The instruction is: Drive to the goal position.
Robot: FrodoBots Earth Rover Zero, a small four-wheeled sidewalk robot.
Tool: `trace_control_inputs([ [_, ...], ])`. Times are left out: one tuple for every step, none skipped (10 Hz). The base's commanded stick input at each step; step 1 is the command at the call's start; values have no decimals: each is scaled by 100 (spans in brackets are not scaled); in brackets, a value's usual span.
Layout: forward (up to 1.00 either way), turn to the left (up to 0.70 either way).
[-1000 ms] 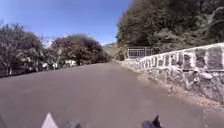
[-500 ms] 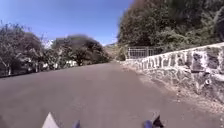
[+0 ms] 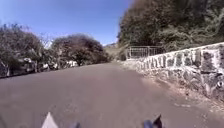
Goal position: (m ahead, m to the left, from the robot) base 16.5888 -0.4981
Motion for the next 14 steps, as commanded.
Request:
trace_control_inputs([
  [50, -42],
  [50, -22],
  [50, -3],
  [50, 0],
  [50, 0],
  [50, 0],
  [50, 0],
  [50, 0],
  [50, 0],
  [50, 0],
  [50, -5],
  [50, -25],
  [50, -45],
  [50, -49],
])
